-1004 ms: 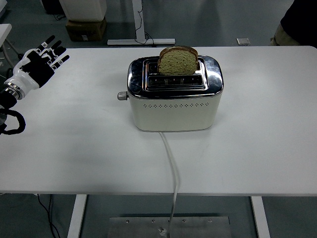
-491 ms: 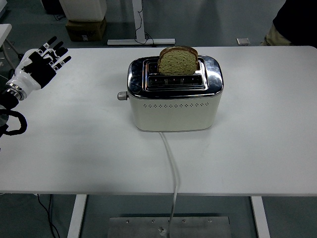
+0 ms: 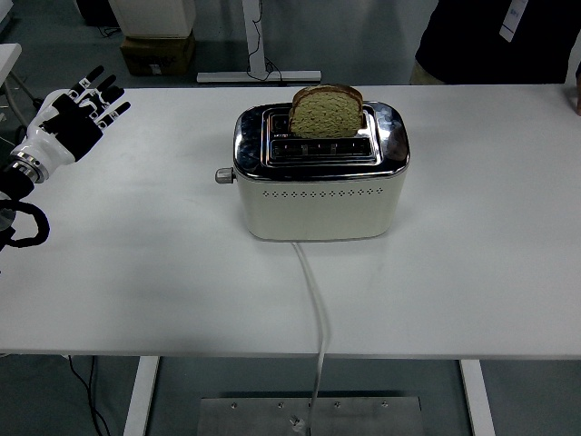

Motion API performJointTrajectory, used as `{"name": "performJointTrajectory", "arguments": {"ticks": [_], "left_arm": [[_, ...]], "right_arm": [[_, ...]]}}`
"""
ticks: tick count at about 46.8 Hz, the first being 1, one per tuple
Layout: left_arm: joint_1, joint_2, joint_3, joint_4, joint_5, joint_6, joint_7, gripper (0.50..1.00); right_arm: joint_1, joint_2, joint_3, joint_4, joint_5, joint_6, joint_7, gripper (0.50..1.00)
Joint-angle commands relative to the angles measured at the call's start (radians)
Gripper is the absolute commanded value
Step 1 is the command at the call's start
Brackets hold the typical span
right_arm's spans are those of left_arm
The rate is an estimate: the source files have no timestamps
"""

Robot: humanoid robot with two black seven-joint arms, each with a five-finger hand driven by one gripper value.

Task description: Press down toaster

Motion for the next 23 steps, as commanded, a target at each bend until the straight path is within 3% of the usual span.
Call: {"name": "performJointTrajectory", "arguments": {"ticks": [1,8,23], "left_arm": [[-0.001,0.001,0.002,-0.004,0.002,-0.001,0.001,1.0],[-0.003,0.035,0.003,-0.083,0.003,0.005,0.007,1.0],[0.007,0.238,0.013,-0.369,0.086,0.054,0.017,1.0]], "right_arm": [[0.0,0.0,0.0,0.0,0.0,0.0,0.0,1.0],[0.0,0.0,0.0,0.0,0.0,0.0,0.0,0.998],[0.0,0.0,0.0,0.0,0.0,0.0,0.0,1.0]]}}
